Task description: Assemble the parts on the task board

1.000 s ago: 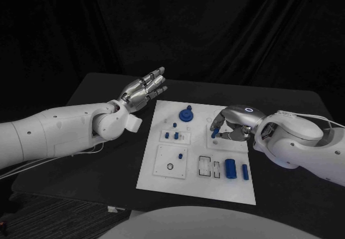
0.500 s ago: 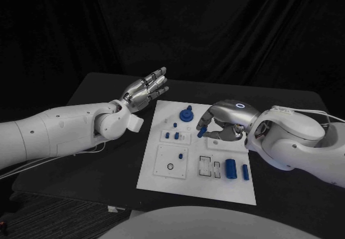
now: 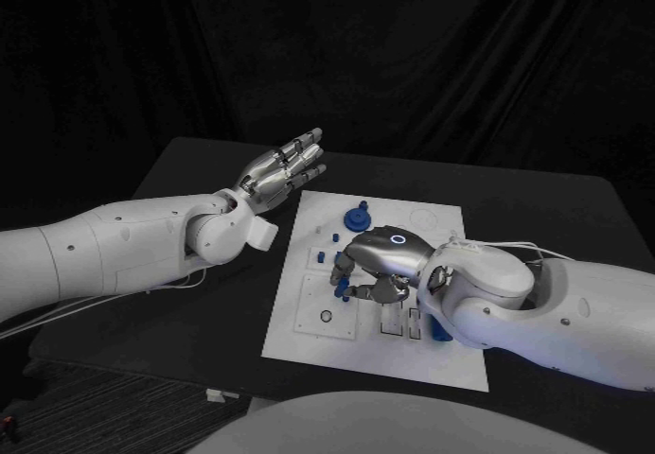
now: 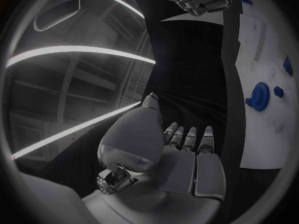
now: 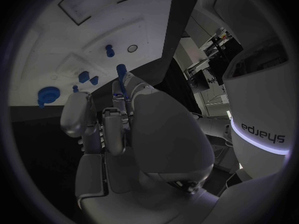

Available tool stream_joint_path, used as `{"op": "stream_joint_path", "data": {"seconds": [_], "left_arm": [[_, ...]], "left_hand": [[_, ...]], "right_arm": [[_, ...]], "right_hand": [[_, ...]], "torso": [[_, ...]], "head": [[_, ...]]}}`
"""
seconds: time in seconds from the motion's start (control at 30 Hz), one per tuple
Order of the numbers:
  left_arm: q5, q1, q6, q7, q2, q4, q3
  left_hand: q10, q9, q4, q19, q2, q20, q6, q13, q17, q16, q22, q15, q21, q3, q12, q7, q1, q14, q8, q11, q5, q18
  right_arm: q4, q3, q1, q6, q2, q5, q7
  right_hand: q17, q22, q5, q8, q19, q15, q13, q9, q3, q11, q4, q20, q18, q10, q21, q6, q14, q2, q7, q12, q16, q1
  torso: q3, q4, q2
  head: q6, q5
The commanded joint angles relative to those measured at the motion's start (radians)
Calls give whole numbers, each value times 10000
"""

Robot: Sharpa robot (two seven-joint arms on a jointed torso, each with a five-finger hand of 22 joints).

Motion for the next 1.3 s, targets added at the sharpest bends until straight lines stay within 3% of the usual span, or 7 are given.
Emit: {"op": "stream_joint_path", "data": {"seconds": [0.03,0.23,0.43,0.9,1.3], "left_arm": [[35,-13,86,177,24,-12,11],[35,-14,135,154,77,-49,11],[35,-14,190,123,114,-79,11],[35,-16,275,71,151,-110,11],[35,-17,310,39,140,-108,11]], "left_hand": [[1,19,30,-10,9,-18,17,-16,-13,-36,-9,-63,-34,6,-34,73,116,-4,-6,-39,68,90],[1,24,28,-10,15,-17,48,-16,-13,-36,-9,-63,-34,9,-34,122,119,-4,4,-30,72,90],[1,32,24,-10,24,-14,90,-16,-13,-36,-9,-62,-34,15,-34,163,125,-4,17,-18,78,90],[1,46,12,-10,39,9,180,-16,-13,-36,-9,-20,-34,27,-34,263,144,-4,48,19,94,90],[1,55,9,-10,46,25,239,-16,-13,-36,-9,12,-34,31,-34,312,151,-4,69,59,100,89]], "right_arm": [[-152,10,-127,-275,217,-877,256],[-363,10,-269,-224,535,-1039,329],[-526,9,-381,-30,708,-1112,341],[-619,7,-519,398,778,-1481,253],[-621,7,-690,431,811,-1498,213]], "right_hand": [[1091,1574,41,-55,55,-95,20,-15,59,-138,9,-49,-49,206,80,93,592,-87,1,-18,52,14],[1104,1581,41,-64,65,-97,21,-18,73,-142,-7,-50,-55,226,111,97,597,-107,-1,-27,60,23],[1107,1579,44,-73,62,-99,21,-21,95,-144,-29,-53,-53,244,106,103,598,-120,-1,-39,62,41],[1097,1578,34,-83,60,-99,21,-24,104,-141,-42,-54,-53,254,105,105,595,-146,2,-52,55,42],[1094,1578,27,-88,57,-98,21,-25,113,-140,-47,-54,-53,265,105,112,594,-155,4,-62,53,39]], "torso": [[0,7,11],[-12,-20,6],[1,-29,1],[-12,-31,-10],[0,-19,-2]], "head": [[2,54],[2,70],[2,71],[2,73],[2,92]]}}
